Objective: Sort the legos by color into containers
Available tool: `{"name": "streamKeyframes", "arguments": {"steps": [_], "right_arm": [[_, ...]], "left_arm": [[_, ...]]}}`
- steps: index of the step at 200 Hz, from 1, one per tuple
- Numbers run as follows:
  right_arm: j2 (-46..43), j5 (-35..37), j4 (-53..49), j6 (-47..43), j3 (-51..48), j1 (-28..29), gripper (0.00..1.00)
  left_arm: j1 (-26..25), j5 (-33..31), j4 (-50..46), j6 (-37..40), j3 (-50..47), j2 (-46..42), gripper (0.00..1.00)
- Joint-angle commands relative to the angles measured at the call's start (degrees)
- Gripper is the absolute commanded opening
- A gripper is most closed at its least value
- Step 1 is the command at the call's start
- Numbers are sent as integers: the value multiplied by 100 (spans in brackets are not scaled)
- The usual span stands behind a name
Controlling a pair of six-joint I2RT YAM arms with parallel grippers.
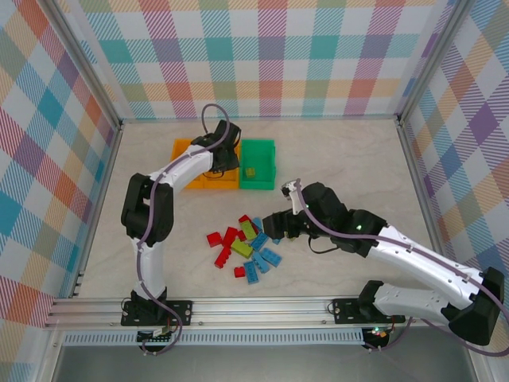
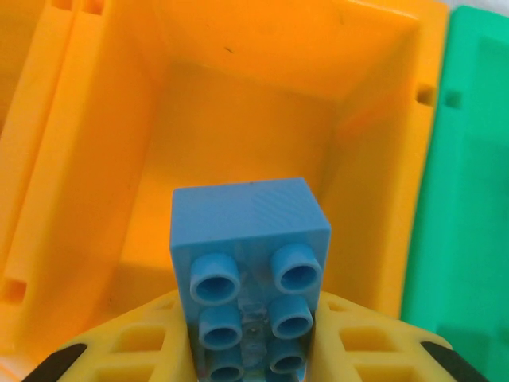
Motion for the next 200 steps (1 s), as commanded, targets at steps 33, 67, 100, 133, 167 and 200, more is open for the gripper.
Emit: {"name": "streamKeyframes", "arguments": {"steps": [33,67,100,133,167,200], "right_arm": [[-73,421,-63,172,-27,-1,75],[-46,748,-93,287,-125,-15,75],[111,1241,-414,790,-136,-65,76],[392,1860,-1143,2205,-231,-392,77],[1304,1201,-1192,2782,-149,-770,79],[2409,812,-1129,3046,158,-940,81]], "left_arm": [[65,146,115,-95,45,-413,43],[65,216,256,139,-286,-1314,57],[26,695,342,490,-807,-2567,56],[-338,1889,826,1674,-1982,-4227,55],[-542,3211,334,3077,-2866,-5493,57],[-771,3693,-106,4550,-3680,-6284,75]]}}
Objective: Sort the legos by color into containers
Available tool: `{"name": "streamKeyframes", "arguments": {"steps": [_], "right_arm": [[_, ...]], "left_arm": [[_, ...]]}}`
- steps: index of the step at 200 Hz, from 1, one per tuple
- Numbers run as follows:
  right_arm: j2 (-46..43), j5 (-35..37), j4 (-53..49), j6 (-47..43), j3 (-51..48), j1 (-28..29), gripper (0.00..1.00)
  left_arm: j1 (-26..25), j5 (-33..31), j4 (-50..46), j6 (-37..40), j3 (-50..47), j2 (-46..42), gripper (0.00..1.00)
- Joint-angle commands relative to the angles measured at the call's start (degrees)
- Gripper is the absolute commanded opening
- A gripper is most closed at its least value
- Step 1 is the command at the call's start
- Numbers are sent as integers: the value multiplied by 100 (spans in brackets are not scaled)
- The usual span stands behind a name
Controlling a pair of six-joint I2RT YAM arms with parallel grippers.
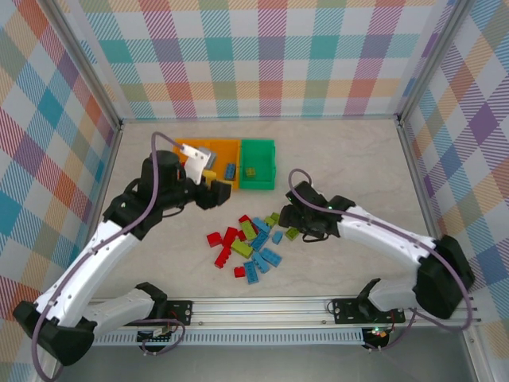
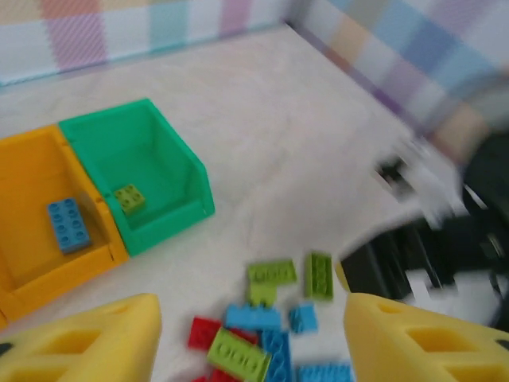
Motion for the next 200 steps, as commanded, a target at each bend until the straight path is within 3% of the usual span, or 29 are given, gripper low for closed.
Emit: {"name": "streamKeyframes", "arguments": {"steps": [1,14,56,98,125,149,164,181,200], "right_arm": [[605,-377,-129,509,264,-80,81],[944,-502,-20,640,285,-163,81],[1481,-757,527,827,60,-325,67],[1410,-730,673,999,-346,-435,49],[1263,-784,772,1015,-563,-519,49],[1095,-730,719,887,-527,-541,37],[874,-612,555,498,-265,-536,30],[618,-434,422,-168,160,-498,29],[506,-698,665,-1185,667,-462,29]], "left_arm": [[-176,707,-442,1466,-581,-395,76],[-259,894,-258,1991,-1046,-747,86],[-505,1411,110,3313,-2053,-1513,98],[-514,1871,26,4067,-2263,-1532,100],[-513,1942,22,4151,-2283,-1448,100],[-522,1863,117,4152,-2360,-1456,100],[-520,1727,237,4056,-2395,-1497,100],[-520,1484,520,3873,-2475,-1599,100],[-513,1063,849,3776,-2618,-1775,100]]}}
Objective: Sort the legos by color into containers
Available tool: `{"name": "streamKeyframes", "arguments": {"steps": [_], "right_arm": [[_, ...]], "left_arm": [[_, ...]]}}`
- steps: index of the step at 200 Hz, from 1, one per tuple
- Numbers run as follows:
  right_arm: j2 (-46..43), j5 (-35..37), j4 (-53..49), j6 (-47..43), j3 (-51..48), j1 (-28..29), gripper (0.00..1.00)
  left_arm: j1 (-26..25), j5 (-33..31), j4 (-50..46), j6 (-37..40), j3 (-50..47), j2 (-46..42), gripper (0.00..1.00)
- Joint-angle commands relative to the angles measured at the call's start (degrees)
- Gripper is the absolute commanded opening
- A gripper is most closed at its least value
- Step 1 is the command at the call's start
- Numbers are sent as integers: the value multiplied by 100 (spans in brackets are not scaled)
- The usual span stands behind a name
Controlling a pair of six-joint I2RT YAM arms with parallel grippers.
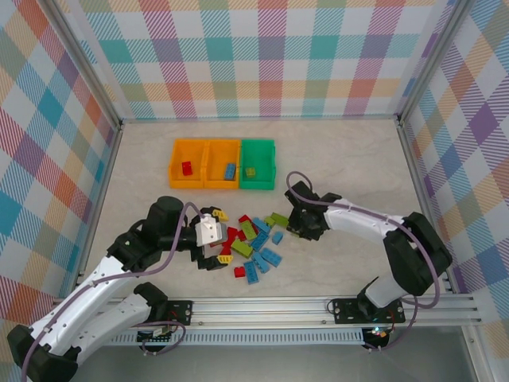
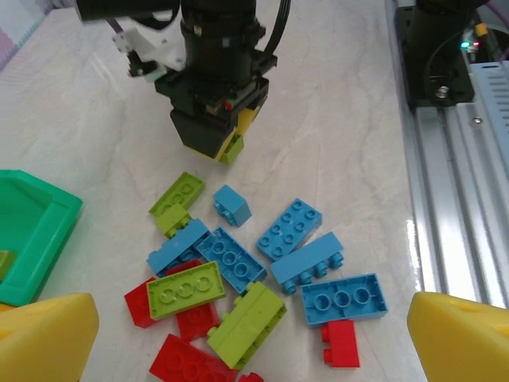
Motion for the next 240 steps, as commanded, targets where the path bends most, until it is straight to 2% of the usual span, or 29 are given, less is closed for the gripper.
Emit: {"name": "streamKeyframes", "arguments": {"steps": [1,25,51,66,106,127,150,173,192,211,225,240], "right_arm": [[-316,-116,183,-1358,752,54,29],[53,-751,619,-2347,1523,70,30],[1101,-407,165,-2996,2809,65,30],[1730,-103,-12,-3189,3442,16,30],[3113,91,-397,-3282,4871,-208,33],[3545,84,-486,-3327,5361,-283,37],[3816,40,-690,-3366,5801,-323,46],[3864,3,-862,-3431,6067,-330,51],[3760,-56,-1027,-3484,6132,-323,51],[3269,-189,-979,-3485,5717,-306,51],[2617,-355,-718,-3493,5103,-288,53],[1866,-673,-507,-3572,4415,-279,56]], "left_arm": [[-74,-452,574,-140,-183,-237,100],[-74,-1236,813,-72,-458,-452,100],[-74,-1718,931,-217,-653,-659,100],[-74,-1808,1001,-320,-726,-743,100],[-74,-1939,1021,-443,-699,-586,100],[-74,-1911,1022,-534,-655,-454,100],[-73,-1957,1021,-571,-626,-364,100],[-74,-2059,1036,-533,-642,-341,100],[-74,-2230,1109,-514,-690,-350,100],[-74,-2384,1144,-816,-658,-400,100],[-74,-2542,1144,-1321,-511,-443,100],[-79,-3116,1144,-2553,-180,-406,100]]}}
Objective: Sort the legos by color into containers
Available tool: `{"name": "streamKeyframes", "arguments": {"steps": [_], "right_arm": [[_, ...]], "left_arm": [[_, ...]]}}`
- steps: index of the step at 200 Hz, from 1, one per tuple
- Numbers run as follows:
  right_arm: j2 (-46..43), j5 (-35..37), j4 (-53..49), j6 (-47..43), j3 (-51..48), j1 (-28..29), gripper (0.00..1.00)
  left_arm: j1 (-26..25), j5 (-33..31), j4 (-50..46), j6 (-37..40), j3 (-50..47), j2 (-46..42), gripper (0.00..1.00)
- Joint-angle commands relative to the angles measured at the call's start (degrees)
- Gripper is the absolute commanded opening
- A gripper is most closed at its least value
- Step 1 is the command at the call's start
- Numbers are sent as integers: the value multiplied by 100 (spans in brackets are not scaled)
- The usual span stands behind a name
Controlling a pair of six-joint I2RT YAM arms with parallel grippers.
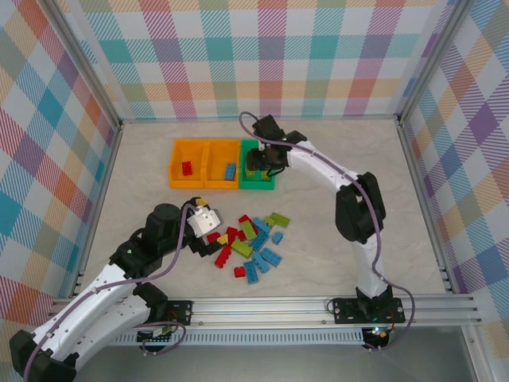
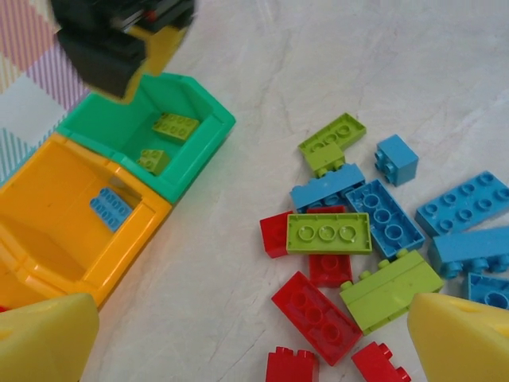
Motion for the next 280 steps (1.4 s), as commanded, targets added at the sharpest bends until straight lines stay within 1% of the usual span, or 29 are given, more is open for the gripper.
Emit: {"name": "streamKeyframes", "arguments": {"steps": [1,12,25,35,45,56,72,81,94,101,120,139,163,173,193,202,226,265,280], "right_arm": [[-1308,-513,176,-174,-737,57,57],[-1818,-794,207,-266,-1129,56,60],[-2370,-1135,150,-398,-1623,79,63],[-2736,-1450,59,-480,-1959,89,66],[-3044,-1824,-75,-550,-2232,105,69],[-3327,-2273,-217,-598,-2511,127,72],[-3626,-2782,-407,-603,-2844,186,76],[-3737,-2941,-518,-603,-2957,245,78],[-3837,-3081,-591,-585,-3084,318,80],[-3873,-3105,-601,-560,-3137,363,82],[-3907,-3072,-497,-493,-3268,420,85],[-3866,-2807,-461,-391,-3310,422,92],[-3809,-2931,-469,-390,-3315,422,100],[-3808,-2951,-478,-377,-3315,421,100],[-3873,-2932,-358,-254,-3412,420,100],[-3908,-2930,-272,-179,-3461,422,100],[-3973,-2917,-207,-61,-3539,431,100],[-4050,-2886,-180,-17,-3594,431,100],[-4037,-2974,-157,6,-3587,442,100]], "left_arm": [[-77,-755,196,-1649,496,-46,100],[-70,-1632,41,-2944,752,15,100],[-66,-2554,-585,-4378,1000,96,100],[-53,-2940,-1115,-5357,1144,149,100],[-31,-3083,-1566,-6170,1261,200,100],[-5,-2965,-2001,-6910,1335,293,99],[13,-2435,-2371,-7905,1306,481,96],[13,-2063,-2414,-8459,1174,611,93],[13,-1604,-2429,-9533,865,867,88],[13,-1340,-2316,-9872,684,1031,86],[14,-718,-1706,-9964,290,1552,85],[13,-436,-1227,-9713,249,2083,86],[13,-430,-1160,-9362,409,2699,88],[13,-503,-1174,-9322,473,2898,88],[13,-477,-897,-9311,484,3224,88],[12,-590,-955,-9339,542,3374,88],[13,-900,-1085,-9329,569,3627,83],[13,-1089,-1033,-9355,301,3719,62],[18,-1159,-1105,-9369,256,3696,54]]}}
